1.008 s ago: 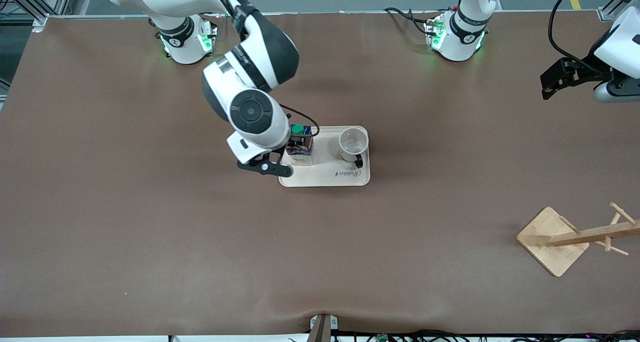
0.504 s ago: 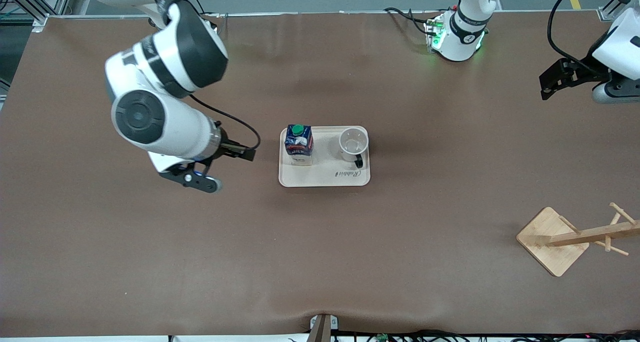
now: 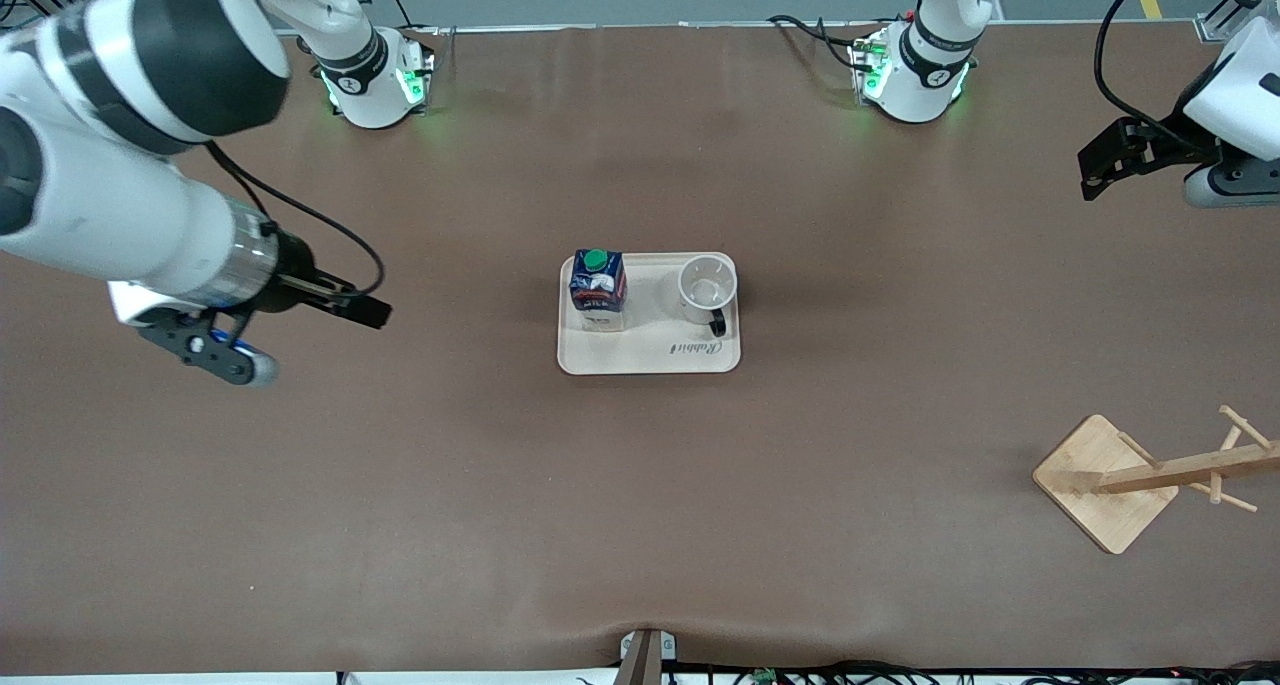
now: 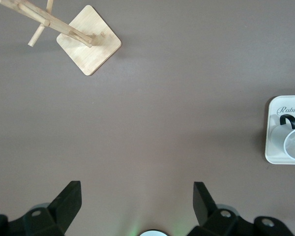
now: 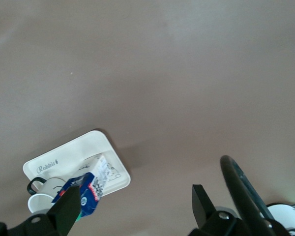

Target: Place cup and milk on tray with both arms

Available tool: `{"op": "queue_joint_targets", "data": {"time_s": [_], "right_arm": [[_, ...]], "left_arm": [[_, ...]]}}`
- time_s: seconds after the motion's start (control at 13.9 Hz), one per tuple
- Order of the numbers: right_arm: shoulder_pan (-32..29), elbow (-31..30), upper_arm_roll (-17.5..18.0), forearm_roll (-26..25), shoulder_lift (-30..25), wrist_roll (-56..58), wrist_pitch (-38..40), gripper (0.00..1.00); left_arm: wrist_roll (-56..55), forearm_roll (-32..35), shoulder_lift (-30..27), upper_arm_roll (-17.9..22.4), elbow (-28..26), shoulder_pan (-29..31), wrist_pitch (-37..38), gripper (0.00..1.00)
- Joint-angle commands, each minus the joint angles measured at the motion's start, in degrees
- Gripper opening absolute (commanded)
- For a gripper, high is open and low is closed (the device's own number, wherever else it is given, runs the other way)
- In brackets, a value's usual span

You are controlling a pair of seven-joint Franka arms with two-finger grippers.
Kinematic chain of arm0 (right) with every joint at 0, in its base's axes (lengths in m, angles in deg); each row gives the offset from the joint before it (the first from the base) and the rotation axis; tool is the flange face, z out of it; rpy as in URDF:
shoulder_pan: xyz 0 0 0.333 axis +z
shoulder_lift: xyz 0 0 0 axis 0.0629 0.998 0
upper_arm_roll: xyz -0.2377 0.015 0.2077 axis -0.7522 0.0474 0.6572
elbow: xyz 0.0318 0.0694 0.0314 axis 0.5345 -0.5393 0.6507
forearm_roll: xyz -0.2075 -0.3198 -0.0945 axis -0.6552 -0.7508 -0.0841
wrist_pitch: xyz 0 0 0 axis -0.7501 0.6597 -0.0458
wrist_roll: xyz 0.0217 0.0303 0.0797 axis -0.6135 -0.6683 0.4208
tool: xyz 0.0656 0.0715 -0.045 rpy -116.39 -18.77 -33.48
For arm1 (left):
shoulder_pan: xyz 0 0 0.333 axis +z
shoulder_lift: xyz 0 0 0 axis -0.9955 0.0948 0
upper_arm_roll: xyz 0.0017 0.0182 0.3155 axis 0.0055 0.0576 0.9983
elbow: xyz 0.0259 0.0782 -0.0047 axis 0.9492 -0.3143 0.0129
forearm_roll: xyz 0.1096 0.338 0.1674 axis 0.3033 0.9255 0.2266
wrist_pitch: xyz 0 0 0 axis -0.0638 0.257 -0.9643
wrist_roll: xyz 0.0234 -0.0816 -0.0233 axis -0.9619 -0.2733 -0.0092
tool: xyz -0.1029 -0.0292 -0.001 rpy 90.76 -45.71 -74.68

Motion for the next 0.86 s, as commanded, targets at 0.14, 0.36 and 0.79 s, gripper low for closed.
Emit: {"op": "queue_joint_targets", "data": {"time_s": [0.14,0.36,0.79], "right_arm": [[-4.65,-4.59,1.97,-7.83,-6.26,8.80,0.70,1.00],[-16.05,-7.40,10.12,-7.84,-9.77,15.40,0.61,1.00],[-19.17,-20.12,7.26,-8.63,-21.09,29.19,-3.33,1.00]], "left_arm": [[1.06,-1.03,-1.31,0.29,-1.56,-0.15,-0.35,1.00],[1.06,-1.03,-1.23,0.29,-1.47,-0.15,-0.35,1.00],[1.06,-3.05,-1.05,0.37,-1.38,-0.07,-0.70,1.00]]}}
